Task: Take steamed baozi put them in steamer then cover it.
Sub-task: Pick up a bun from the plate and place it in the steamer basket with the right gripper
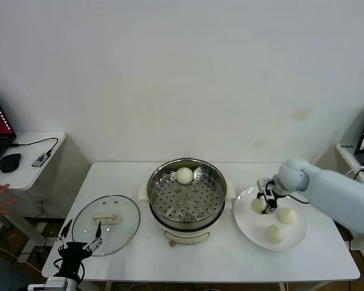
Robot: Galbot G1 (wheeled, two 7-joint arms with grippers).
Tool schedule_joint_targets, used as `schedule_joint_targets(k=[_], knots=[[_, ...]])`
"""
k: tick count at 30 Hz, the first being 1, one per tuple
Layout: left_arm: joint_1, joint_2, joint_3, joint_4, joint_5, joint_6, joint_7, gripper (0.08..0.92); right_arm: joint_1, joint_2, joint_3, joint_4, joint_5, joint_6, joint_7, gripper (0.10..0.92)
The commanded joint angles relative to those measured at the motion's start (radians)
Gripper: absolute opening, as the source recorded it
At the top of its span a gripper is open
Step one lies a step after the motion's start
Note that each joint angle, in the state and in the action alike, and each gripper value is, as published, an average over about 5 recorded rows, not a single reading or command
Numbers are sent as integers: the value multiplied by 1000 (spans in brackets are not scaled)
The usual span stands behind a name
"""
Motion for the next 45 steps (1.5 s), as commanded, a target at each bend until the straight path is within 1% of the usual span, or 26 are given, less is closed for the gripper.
schedule_joint_targets(k=[1,5,9,14,21,26,31,37,45], knots=[[-2,6,3,-9,-2,1,1,823,347,-85,-181,142,167,-45,-18,611],[-5,11,6,-12,-5,2,1,823,551,-29,-295,186,277,-85,-9,611],[-8,18,6,-14,-9,1,1,823,662,69,-367,208,399,-137,25,611],[-12,20,0,-17,-13,1,1,823,671,207,-394,213,543,-213,87,616],[-7,17,-18,-20,-17,-1,0,823,580,403,-390,165,663,-332,195,619],[-5,9,-22,-21,-15,-1,0,823,499,525,-359,94,700,-370,245,619],[-3,3,-24,-22,-14,-1,0,823,422,612,-336,11,689,-389,267,619],[0,2,-29,-18,-12,-5,-2,823,353,665,-320,-68,668,-390,280,619],[-1,4,-30,-14,-10,-7,-1,823,280,701,-296,-136,631,-389,269,619]])
